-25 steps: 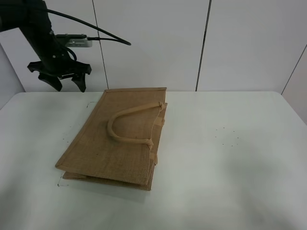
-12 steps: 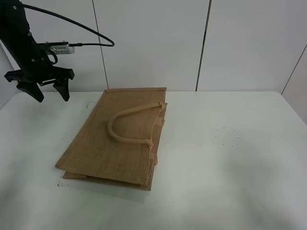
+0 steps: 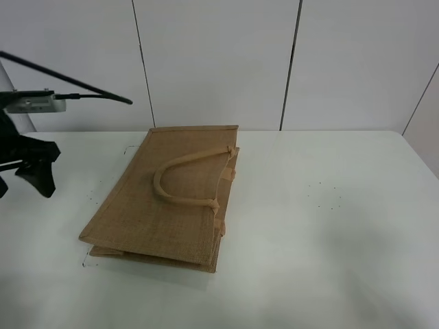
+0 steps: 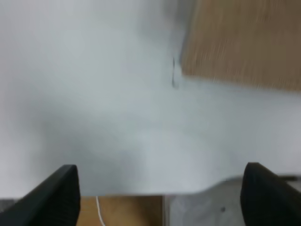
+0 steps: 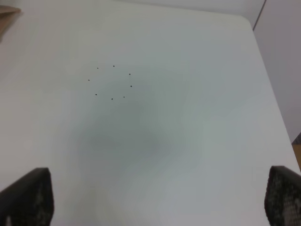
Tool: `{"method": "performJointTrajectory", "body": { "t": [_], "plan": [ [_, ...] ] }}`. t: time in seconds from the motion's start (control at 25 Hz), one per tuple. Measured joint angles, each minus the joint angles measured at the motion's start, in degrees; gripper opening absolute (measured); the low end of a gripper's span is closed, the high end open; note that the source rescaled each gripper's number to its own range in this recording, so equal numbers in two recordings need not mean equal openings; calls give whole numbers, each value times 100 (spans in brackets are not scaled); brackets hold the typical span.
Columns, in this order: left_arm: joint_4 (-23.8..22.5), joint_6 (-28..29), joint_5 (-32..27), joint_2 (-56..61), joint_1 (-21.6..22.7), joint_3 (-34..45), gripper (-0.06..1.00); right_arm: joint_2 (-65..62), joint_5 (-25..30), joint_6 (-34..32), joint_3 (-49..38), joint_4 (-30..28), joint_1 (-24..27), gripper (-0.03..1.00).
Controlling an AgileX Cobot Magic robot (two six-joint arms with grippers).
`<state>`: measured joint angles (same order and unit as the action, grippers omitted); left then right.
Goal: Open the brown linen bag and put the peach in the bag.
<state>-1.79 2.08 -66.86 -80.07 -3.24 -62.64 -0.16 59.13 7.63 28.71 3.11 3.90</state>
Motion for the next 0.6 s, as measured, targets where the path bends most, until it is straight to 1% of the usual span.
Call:
{"method": "performJointTrajectory", "body": {
  "t": [0.16,0.28,0.48,0.6],
  "plan": [
    [6,-163,0,1165,0,968,98,0,0,0,0,0,0,100],
    [120,-175,25,2042,0,1687,98,0,0,0,0,0,0,100],
    [218,-208,612,3525,0,2829,98,0,0,0,0,-10,0,100],
    [218,-208,682,4281,0,3270,98,0,0,0,0,-7,0,100]
  ]
}}
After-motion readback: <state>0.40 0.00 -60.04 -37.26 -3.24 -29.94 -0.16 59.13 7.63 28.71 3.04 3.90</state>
